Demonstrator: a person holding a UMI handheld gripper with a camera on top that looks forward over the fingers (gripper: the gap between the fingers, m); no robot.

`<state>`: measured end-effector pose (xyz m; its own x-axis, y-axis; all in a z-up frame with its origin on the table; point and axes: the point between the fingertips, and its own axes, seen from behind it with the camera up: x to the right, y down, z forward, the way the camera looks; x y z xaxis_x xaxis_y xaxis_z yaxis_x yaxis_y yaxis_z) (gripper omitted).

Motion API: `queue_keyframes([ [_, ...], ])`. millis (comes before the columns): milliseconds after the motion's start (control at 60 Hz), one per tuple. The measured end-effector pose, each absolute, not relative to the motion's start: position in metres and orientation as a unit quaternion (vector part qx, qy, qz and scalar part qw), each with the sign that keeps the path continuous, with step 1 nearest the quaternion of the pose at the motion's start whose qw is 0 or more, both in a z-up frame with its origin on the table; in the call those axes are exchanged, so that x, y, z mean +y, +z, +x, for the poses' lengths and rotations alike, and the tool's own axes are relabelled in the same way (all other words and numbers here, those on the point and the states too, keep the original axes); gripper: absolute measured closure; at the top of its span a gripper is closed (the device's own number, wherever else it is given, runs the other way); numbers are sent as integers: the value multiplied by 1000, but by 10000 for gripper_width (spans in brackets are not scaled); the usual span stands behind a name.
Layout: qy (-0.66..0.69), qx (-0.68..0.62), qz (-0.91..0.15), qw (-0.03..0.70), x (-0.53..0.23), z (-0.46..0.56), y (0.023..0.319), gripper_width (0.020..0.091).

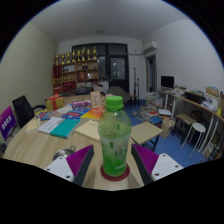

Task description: Pour water

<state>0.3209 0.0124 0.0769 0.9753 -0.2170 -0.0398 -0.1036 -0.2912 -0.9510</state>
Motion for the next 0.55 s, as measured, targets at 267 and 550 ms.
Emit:
queue_keyframes([
  [267, -44, 124, -826, 548, -108, 244, 114, 268],
  [550, -46, 151, -824, 544, -249, 135, 194, 268],
])
